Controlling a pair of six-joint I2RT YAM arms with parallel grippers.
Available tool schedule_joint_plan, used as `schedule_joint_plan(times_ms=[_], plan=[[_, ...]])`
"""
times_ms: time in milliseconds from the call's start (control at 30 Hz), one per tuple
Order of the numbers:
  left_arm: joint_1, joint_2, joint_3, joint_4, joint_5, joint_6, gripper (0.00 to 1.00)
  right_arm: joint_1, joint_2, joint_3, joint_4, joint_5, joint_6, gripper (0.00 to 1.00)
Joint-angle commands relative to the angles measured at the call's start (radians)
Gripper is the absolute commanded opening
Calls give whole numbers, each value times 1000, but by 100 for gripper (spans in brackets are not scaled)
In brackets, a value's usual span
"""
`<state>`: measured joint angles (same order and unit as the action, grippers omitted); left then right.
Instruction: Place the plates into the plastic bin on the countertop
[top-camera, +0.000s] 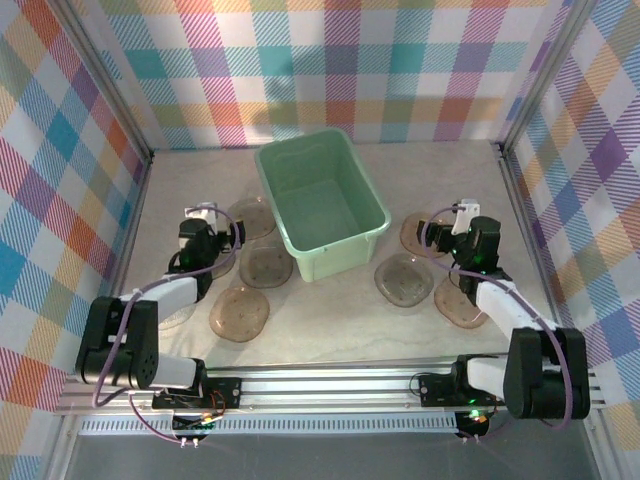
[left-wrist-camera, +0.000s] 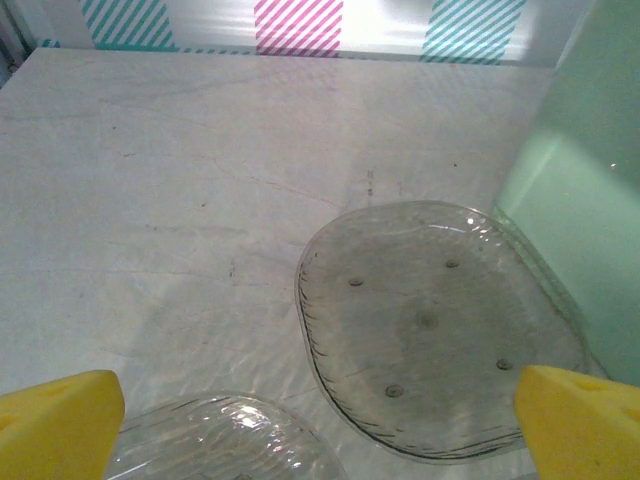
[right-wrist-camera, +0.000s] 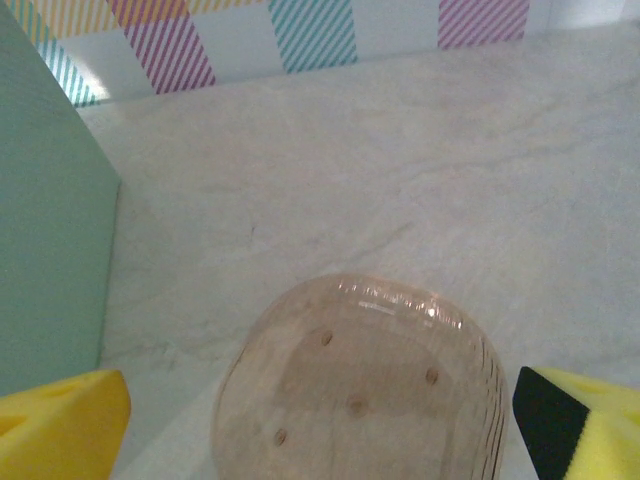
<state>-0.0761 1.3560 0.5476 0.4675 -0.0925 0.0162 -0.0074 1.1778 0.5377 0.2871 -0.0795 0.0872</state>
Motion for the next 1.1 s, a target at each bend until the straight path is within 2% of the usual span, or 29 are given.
schedule_joint_plan(times_ms=[0, 100, 233, 400, 600, 833, 1067], plan=[[7, -67, 155, -220, 44, -55, 100, -8, -47, 127, -328, -20, 91, 99], [3, -48, 355, -491, 125, -133, 98, -9, -35, 272, -605, 6, 201, 99], [-16, 2, 546, -688, 222, -221, 94, -11, 13, 380, -776, -85, 271, 99], [-54, 28, 671, -822, 280, -277, 94, -64, 83, 421, -801, -198, 295, 96], [-96, 58, 755, -902, 331, -287, 95, -228, 243, 460, -797, -415, 283, 80], [-117, 98, 821, -971, 317, -233, 95, -279, 465, 619, -828, -483, 124, 60], [-117, 150, 935, -1079, 296, -173, 96, -283, 572, 696, -891, -369, -12, 59]])
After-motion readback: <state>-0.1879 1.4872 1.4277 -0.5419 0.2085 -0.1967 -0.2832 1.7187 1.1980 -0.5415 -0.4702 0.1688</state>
